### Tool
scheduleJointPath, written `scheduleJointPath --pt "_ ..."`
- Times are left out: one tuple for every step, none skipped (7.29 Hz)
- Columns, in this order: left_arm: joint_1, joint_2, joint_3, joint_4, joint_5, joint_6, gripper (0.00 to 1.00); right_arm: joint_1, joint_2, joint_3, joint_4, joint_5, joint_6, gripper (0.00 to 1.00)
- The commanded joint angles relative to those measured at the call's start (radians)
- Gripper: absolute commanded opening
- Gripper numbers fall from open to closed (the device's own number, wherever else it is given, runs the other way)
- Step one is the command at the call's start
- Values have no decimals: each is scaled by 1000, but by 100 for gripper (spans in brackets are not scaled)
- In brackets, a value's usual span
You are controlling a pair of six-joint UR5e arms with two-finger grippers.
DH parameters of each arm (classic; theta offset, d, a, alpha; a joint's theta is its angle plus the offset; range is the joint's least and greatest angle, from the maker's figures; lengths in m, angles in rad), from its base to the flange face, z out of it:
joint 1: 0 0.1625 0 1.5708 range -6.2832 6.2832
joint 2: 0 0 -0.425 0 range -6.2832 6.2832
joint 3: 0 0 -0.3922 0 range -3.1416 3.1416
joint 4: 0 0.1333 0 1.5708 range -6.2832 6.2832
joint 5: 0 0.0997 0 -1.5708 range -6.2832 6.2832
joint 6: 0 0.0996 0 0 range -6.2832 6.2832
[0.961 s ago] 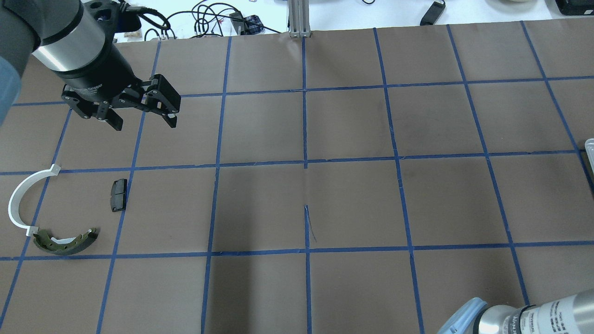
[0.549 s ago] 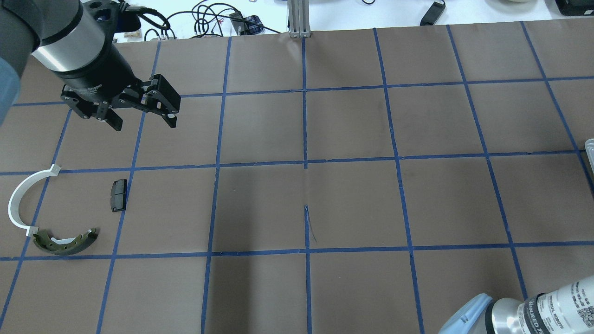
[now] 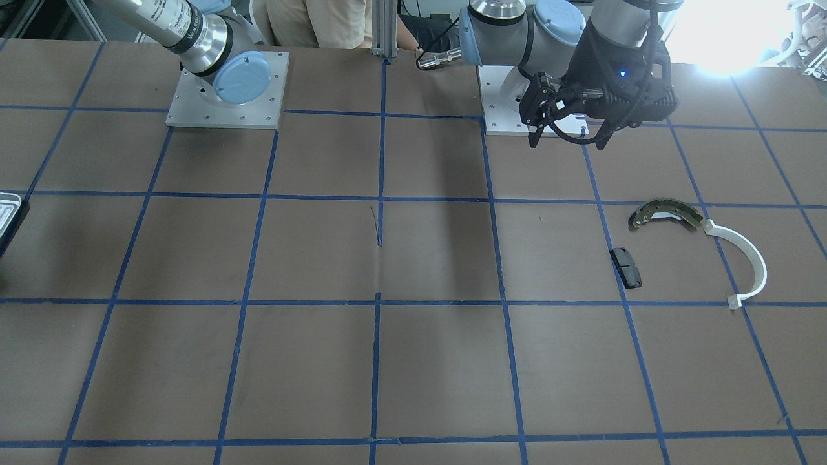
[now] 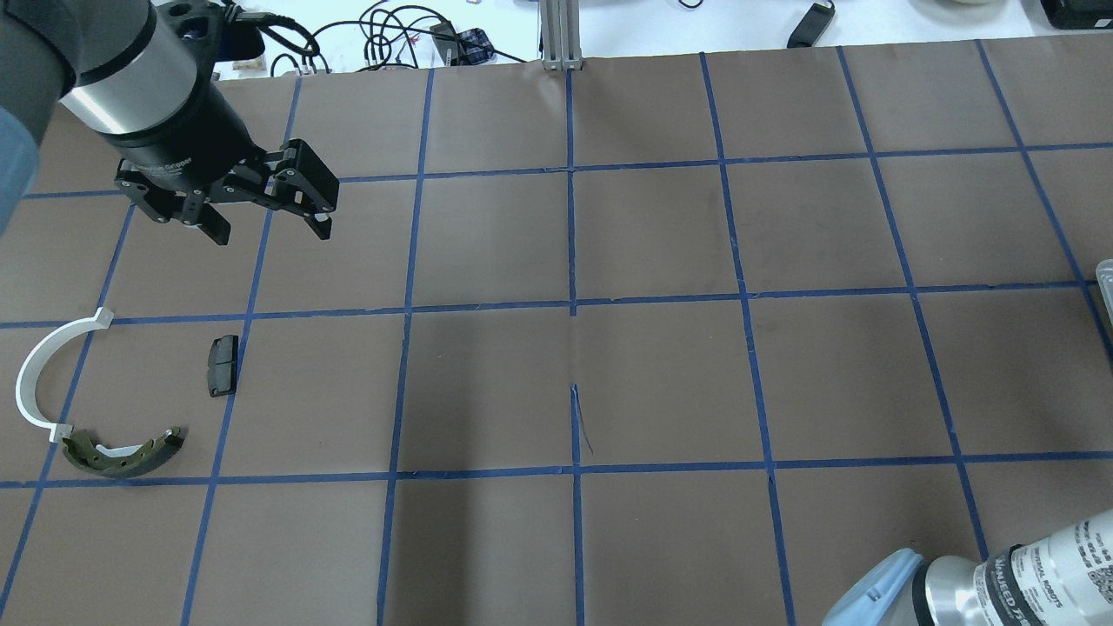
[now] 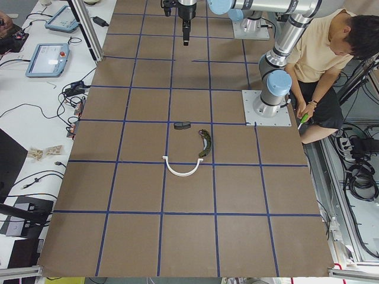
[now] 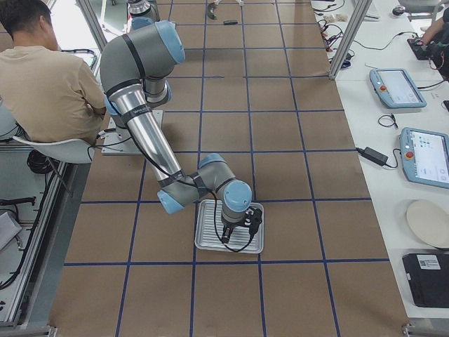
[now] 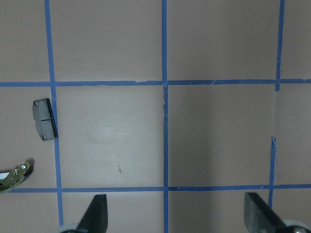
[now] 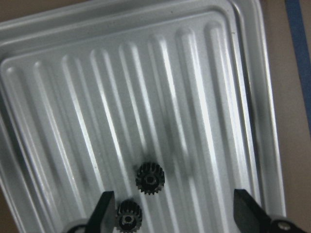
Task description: Place bearing gear from tray to pile
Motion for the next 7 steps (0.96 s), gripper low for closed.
scheduleJointPath --pt "-1 0 0 0 0 0 100 0 6 22 -48 -1 13 85" --pt "-1 0 0 1 0 0 100 0 8 22 -48 -1 13 82" --pt "-1 0 0 1 0 0 100 0 12 22 -47 -2 12 76" --pt "-1 0 0 1 0 0 100 0 23 22 -48 -2 9 70" --pt "-1 0 0 1 0 0 100 0 28 22 -48 -4 9 65" --pt "-1 0 0 1 -2 0 100 0 28 20 -48 -4 9 45" --pt "-1 0 0 1 -2 0 100 0 23 20 -41 -4 10 20"
